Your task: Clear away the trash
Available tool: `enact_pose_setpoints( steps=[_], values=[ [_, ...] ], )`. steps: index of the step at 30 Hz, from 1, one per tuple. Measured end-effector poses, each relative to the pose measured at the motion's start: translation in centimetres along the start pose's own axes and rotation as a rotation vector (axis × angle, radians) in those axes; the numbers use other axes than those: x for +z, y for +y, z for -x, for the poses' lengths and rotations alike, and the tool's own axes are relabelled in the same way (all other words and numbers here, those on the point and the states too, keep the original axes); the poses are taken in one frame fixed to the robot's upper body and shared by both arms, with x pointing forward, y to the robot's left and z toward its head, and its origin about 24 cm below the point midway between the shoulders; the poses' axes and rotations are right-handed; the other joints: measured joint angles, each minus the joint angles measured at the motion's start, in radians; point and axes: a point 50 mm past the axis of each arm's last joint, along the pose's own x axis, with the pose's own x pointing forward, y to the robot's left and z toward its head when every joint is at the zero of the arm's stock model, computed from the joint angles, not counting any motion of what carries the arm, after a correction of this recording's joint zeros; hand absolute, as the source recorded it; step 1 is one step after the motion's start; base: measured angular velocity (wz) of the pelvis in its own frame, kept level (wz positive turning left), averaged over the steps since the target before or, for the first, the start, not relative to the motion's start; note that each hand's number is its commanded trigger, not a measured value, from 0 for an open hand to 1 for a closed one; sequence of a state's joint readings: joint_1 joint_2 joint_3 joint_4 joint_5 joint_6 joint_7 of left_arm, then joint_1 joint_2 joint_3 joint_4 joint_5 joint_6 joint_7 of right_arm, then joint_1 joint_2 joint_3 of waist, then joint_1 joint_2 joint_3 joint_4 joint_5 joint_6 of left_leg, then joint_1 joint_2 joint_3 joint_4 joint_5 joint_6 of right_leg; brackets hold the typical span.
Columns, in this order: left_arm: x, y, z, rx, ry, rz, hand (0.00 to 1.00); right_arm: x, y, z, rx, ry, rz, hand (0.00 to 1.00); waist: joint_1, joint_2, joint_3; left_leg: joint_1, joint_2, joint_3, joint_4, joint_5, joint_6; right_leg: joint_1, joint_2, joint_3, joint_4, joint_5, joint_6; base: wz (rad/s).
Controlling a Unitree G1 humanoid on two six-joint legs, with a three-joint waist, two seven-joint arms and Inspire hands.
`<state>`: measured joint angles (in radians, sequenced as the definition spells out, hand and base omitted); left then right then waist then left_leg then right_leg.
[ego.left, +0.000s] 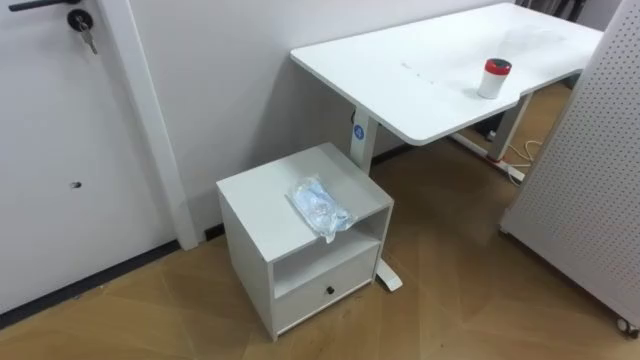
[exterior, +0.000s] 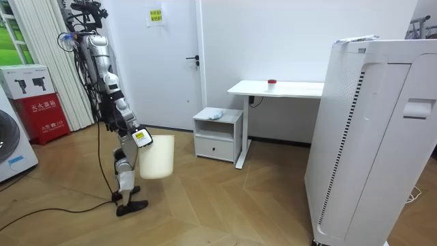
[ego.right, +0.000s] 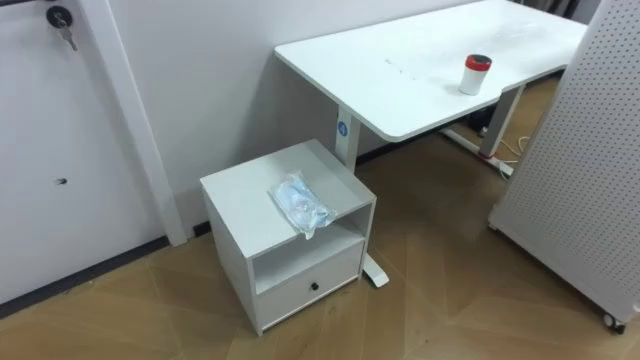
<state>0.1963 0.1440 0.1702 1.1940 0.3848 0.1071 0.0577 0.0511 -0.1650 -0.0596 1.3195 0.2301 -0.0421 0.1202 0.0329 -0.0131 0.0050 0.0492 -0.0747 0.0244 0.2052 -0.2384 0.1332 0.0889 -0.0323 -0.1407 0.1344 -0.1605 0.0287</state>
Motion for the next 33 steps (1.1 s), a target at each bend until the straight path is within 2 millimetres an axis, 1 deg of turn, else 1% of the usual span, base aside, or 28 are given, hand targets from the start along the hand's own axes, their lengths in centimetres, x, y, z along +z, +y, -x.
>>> enact_pose_setpoints(
  steps=[2,5,6,7,8,9,13,16,17,18,22,24,26,27,28,29,30,31,32,33],
  values=[
    [0.4,0.0,0.0,0.001,-0.011,0.001,0.0,0.0,0.0,0.0,-0.001,0.0,-0.001,1.0,-0.002,0.0,0.0001,0.0,0.0,0.0,0.0,0.0,0.0,0.0,0.0,0.001,0.0,0.0,0.0,0.0],
    [1.3,0.2,-0.1,0.007,-0.037,-0.003,0.0,0.2,0.1,0.0,0.0,-0.008,0.002,1.0,-0.001,-0.007,-0.0005,0.0,0.0,0.0,-0.002,0.0,0.0,-0.001,0.0,0.001,0.0,0.0,0.0,0.0],
    [1.6,0.3,-0.1,0.008,-0.045,-0.013,0.0,0.2,0.2,0.0,-0.001,-0.008,0.009,1.0,-0.001,-0.011,0.0006,0.0,0.0,0.0,-0.002,0.0,0.0,-0.001,0.0,0.001,0.0,0.0,0.0,0.0],
    [1.6,0.3,-0.1,0.009,-0.048,-0.018,0.0,0.2,0.2,0.0,0.0,-0.008,0.012,1.0,-0.001,-0.01,0.0016,0.001,0.0,0.0,-0.002,0.0,0.0,-0.001,0.0,0.001,0.0,0.0,0.0,0.0],
    [1.7,0.2,-0.1,0.01,-0.053,-0.029,0.0,0.2,0.3,-0.1,0.002,-0.008,0.02,1.0,-0.001,-0.015,0.0038,0.002,0.0,0.0,-0.003,0.0,0.0,0.0,0.0,0.002,0.001,0.0,0.0,0.0],
    [1.8,0.2,-0.1,0.009,-0.055,-0.034,0.0,0.3,0.3,-0.1,0.003,-0.008,0.027,1.0,-0.001,-0.013,0.0044,0.002,0.0,0.001,-0.004,0.0,0.0,0.0,0.0,0.002,0.0,0.0,0.0,0.0],
    [1.6,0.0,0.0,0.003,-0.051,-0.05,0.0,0.2,0.3,-0.1,-0.001,-0.005,0.031,1.0,-0.002,-0.015,0.0055,0.006,0.0,0.003,-0.008,0.0,0.0,-0.002,0.001,0.008,0.0,0.0,0.0,-0.01],
    [1.2,-0.1,0.0,0.001,-0.043,-0.051,0.0,0.0,0.2,0.0,-0.007,-0.007,0.019,1.0,-0.007,-0.011,0.0002,0.007,0.0,0.005,-0.01,0.0,0.0,-0.002,0.002,0.018,0.001,0.0,0.0,-0.01],
    [1.1,-0.1,0.0,0.001,-0.041,-0.052,0.0,-0.2,0.1,0.1,-0.006,-0.012,0.016,1.0,-0.007,-0.009,-0.0002,0.008,0.0,0.004,-0.011,0.0,0.0,-0.001,0.002,0.031,0.001,0.0,0.0,0.0],
    [0.9,-0.1,0.0,0.001,-0.038,-0.053,0.0,-0.4,0.0,0.1,-0.006,-0.014,0.016,1.0,-0.007,-0.009,-0.0005,0.009,0.0,0.004,-0.011,0.0,0.0,-0.001,0.003,0.036,0.001,0.0,0.0,0.0],
    [0.6,-0.1,0.0,0.002,-0.03,-0.057,0.0,-0.2,-0.1,0.2,-0.008,-0.034,0.014,1.0,-0.012,-0.009,-0.0008,0.009,0.0,0.003,-0.011,0.0,0.0,-0.001,0.003,0.038,0.002,0.0,0.0,0.0],
    [0.7,0.2,0.0,0.013,-0.029,-0.035,0.0,-0.2,-0.2,0.2,-0.009,-0.037,0.003,1.0,-0.013,-0.012,-0.0029,0.008,0.001,0.003,-0.008,0.0,0.0,-0.001,0.003,0.038,0.004,-0.001,-0.001,0.0],
    [0.6,0.3,0.0,0.018,-0.027,-0.022,0.0,-0.2,-0.3,0.2,-0.011,-0.036,-0.001,1.0,-0.013,-0.011,-0.0027,0.012,0.001,0.003,-0.006,0.0,0.0,0.003,0.003,0.038,0.006,-0.003,-0.001,0.0],
    [0.7,0.4,0.0,0.019,-0.027,-0.017,0.0,-0.3,-0.3,0.2,-0.011,-0.035,0.0,1.0,-0.014,-0.013,0.0002,0.012,0.001,0.004,-0.001,-0.002,-0.002,0.005,0.004,0.039,0.007,-0.005,-0.002,0.0],
    [0.7,0.4,0.0,0.02,-0.027,-0.018,0.0,-0.2,-0.2,0.2,-0.01,-0.034,0.002,1.0,-0.012,-0.011,0.0013,0.012,0.003,0.008,0.002,-0.004,-0.003,0.002,0.005,0.04,0.011,-0.006,-0.005,-0.15],
    [0.7,0.5,0.0,0.021,-0.027,-0.017,0.0,-0.1,-0.2,0.2,-0.008,-0.032,0.019,1.0,-0.005,-0.01,0.0008,0.007,0.01,0.02,0.021,-0.016,-0.007,-0.012,0.011,0.042,0.035,-0.014,-0.012,-0.24],
    [0.5,0.7,-0.1,0.024,-0.022,-0.018,0.0,0.1,-0.1,0.2,-0.002,-0.033,0.031,1.0,-0.006,-0.009,0.0009,-0.009,0.019,0.026,0.054,-0.033,-0.012,-0.026,0.017,0.035,0.061,-0.028,-0.023,-0.25],
    [0.4,0.8,-0.1,0.026,-0.017,-0.02,0.0,0.1,-0.1,0.2,0.001,-0.032,0.032,1.0,-0.006,-0.01,-0.0007,-0.014,0.023,0.029,0.074,-0.045,-0.016,-0.036,0.02,0.027,0.076,-0.038,-0.028,-0.19],
    [0.1,1.1,-0.1,0.028,-0.009,-0.024,0.0,0.1,0.0,0.1,0.009,-0.029,0.038,1.0,0.0,-0.014,0.0014,-0.023,0.032,0.034,0.114,-0.066,-0.024,-0.04,0.025,0.024,0.106,-0.057,-0.036,-0.2],
    [-0.2,1.2,-0.1,0.03,0.0,-0.026,0.0,0.2,0.1,0.1,0.013,-0.02,0.042,1.0,0.001,-0.013,0.0005,-0.034,0.048,0.052,0.165,-0.094,-0.035,-0.05,0.035,0.017,0.138,-0.08,-0.05,-0.27]
  ],
)
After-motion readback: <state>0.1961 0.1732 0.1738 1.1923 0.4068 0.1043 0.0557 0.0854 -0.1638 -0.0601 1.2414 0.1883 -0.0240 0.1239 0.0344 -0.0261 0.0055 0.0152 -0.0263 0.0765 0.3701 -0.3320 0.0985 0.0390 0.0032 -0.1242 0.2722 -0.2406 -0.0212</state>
